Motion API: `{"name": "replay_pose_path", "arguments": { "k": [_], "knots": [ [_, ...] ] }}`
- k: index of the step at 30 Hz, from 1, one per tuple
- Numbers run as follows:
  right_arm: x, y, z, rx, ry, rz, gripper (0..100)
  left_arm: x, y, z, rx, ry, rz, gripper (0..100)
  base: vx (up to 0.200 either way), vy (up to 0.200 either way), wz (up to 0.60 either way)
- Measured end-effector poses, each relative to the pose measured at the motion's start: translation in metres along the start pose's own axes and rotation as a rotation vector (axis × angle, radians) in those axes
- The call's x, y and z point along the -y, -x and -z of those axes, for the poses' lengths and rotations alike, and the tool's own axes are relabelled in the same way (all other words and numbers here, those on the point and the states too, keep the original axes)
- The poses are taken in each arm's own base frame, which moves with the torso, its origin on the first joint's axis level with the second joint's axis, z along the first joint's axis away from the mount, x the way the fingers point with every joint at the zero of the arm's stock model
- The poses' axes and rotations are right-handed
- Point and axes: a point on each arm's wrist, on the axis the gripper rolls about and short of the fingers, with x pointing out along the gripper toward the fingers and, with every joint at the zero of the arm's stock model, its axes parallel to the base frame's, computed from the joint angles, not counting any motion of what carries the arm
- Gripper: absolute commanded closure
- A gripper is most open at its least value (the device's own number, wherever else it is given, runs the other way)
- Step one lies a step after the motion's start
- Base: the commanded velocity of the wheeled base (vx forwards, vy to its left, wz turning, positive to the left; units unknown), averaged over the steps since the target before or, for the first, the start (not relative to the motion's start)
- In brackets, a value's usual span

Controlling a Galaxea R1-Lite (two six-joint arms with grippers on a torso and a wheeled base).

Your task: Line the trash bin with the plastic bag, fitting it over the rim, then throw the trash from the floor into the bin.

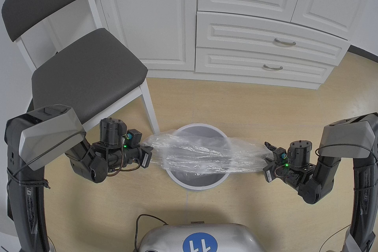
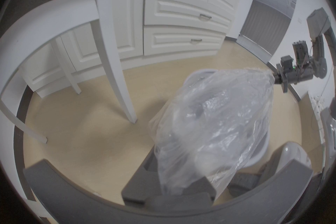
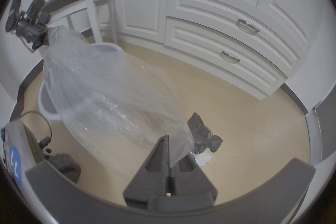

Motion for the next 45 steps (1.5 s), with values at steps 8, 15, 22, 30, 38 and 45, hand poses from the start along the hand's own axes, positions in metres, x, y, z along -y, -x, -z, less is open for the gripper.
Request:
{"name": "replay_pose_path", "arguments": {
  "k": [8,15,22,30,38,45],
  "knots": [
    [-0.006,0.021,0.010,-0.059,0.107,-0.037,100,0.006,0.023,0.006,-0.149,-0.048,0.084,100,0.000,0.000,0.00],
    [-0.008,0.038,0.018,-0.101,0.200,-0.074,100,0.002,0.038,0.008,-0.208,-0.130,0.137,100,0.000,0.000,0.00],
    [-0.011,0.049,0.026,-0.132,0.260,-0.118,100,0.003,0.044,0.011,-0.228,-0.163,0.157,100,0.000,0.000,0.00],
    [-0.023,0.054,0.031,-0.154,0.289,-0.166,100,0.011,0.042,0.017,-0.242,-0.187,0.200,100,0.000,0.000,0.00],
    [-0.031,0.048,0.040,-0.180,0.302,-0.192,100,0.019,0.028,0.028,-0.272,-0.186,0.229,100,0.000,0.000,0.00],
    [-0.034,0.036,0.043,-0.178,0.295,-0.170,100,0.019,0.014,0.034,-0.288,-0.159,0.206,100,0.000,0.000,0.00]
  ]
}}
